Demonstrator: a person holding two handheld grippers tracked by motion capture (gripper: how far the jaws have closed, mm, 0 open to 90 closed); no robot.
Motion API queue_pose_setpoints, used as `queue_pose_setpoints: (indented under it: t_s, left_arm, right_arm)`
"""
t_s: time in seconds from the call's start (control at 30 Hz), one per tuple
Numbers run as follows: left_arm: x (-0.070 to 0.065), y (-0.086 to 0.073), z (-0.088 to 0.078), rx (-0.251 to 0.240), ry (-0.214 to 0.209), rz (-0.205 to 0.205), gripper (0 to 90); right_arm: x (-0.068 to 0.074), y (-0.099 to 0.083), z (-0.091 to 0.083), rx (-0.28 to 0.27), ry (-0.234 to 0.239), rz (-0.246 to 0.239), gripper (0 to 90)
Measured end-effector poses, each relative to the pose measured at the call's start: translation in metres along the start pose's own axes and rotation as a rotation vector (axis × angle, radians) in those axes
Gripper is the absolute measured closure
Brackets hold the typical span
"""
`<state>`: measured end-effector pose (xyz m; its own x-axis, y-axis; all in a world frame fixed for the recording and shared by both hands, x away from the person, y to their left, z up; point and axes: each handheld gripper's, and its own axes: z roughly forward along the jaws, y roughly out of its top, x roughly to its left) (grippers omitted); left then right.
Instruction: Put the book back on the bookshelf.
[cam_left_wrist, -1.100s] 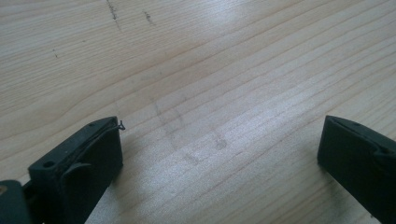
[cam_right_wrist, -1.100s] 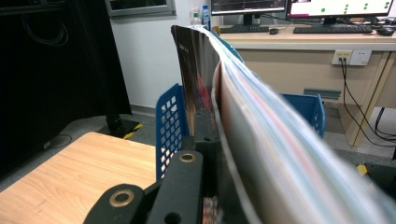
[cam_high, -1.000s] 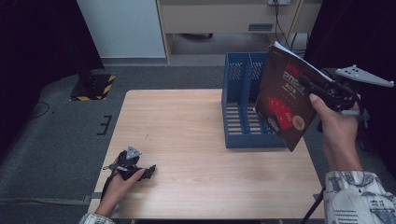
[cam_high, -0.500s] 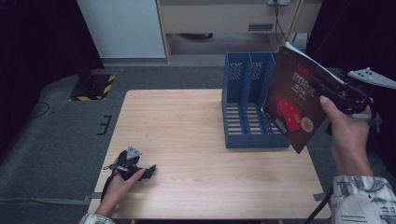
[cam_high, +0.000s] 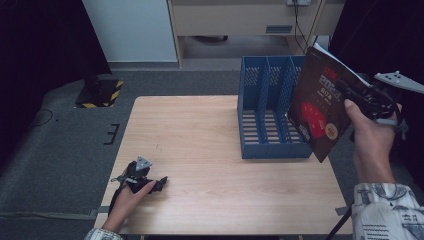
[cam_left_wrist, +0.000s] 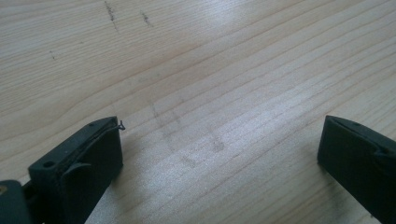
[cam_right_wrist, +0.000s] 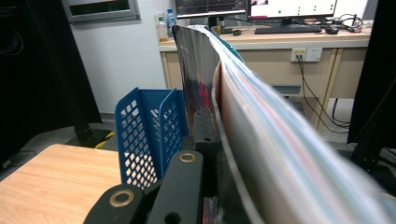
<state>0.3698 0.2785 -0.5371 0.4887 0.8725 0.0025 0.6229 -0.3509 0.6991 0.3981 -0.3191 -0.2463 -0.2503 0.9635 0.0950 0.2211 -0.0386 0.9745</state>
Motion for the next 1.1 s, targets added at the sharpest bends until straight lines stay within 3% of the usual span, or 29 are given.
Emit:
queue_pose_setpoints:
  t_s: [0.3,0.57,0.87,1.1]
  left_arm:
    - [-0.001,0.0,0.0,-0.002,-0.001,-0.002,0.0]
    - [-0.001,0.001,0.001,-0.002,-0.003,0.002,0.0]
    - [-0.001,0.002,0.002,0.001,-0.008,0.006,0.0]
    - [-0.002,0.003,0.003,-0.001,-0.011,0.01,0.0]
  right_arm:
    - [-0.002,0.001,0.012,-0.003,-0.075,0.009,87.1]
    - [-0.008,-0.003,0.032,0.003,-0.111,0.019,87.0]
    - [-0.012,-0.007,0.057,-0.016,-0.151,0.041,87.1]
    - [-0.012,-0.006,0.071,-0.045,-0.174,0.031,87.1]
